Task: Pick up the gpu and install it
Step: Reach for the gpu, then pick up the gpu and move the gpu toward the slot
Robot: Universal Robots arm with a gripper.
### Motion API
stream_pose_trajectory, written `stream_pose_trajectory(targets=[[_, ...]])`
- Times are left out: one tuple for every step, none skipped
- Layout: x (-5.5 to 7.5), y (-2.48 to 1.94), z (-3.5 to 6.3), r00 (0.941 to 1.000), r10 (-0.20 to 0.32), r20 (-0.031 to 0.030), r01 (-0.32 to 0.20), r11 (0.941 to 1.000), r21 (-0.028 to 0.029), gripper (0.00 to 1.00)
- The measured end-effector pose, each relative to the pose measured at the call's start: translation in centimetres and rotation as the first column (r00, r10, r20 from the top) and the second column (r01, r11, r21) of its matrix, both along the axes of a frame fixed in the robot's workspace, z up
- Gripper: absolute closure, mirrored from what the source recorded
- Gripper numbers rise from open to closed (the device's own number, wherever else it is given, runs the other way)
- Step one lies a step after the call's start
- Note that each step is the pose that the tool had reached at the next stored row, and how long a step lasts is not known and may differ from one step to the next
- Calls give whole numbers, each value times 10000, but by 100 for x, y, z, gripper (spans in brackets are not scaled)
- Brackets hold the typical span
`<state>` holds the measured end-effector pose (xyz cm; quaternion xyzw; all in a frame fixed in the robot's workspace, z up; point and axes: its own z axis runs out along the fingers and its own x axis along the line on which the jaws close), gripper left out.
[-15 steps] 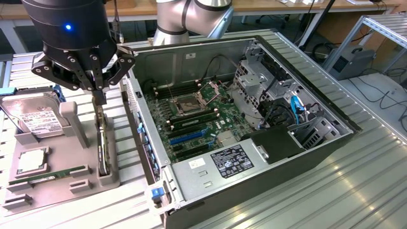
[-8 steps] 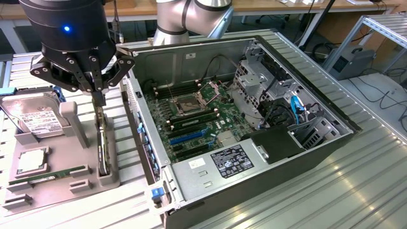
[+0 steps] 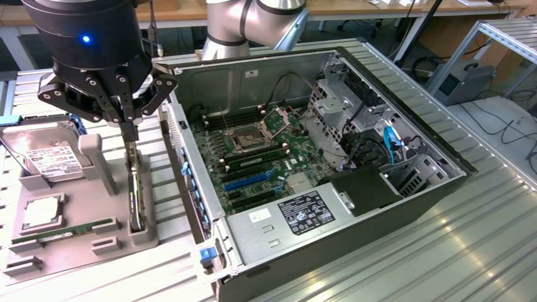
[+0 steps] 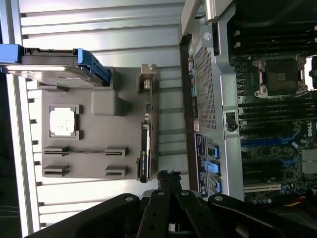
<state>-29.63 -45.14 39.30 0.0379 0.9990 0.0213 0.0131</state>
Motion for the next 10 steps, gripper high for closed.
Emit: stream_pose_trajectory(targets=[[0,0,0,10000,0,1,0,10000,0,89],[-1,0,0,10000,0,0,0,10000,0,89],[-1,0,0,10000,0,0,0,10000,0,89],[-1,0,0,10000,0,0,0,10000,0,89],[-1,0,0,10000,0,0,0,10000,-1,89],[-1,0,0,10000,0,0,0,10000,0,89],[-1,0,0,10000,0,0,0,10000,0,89],[-1,0,0,10000,0,0,0,10000,0,89],[-1,0,0,10000,0,0,0,10000,0,89],[-1,0,0,10000,0,0,0,10000,-1,89]])
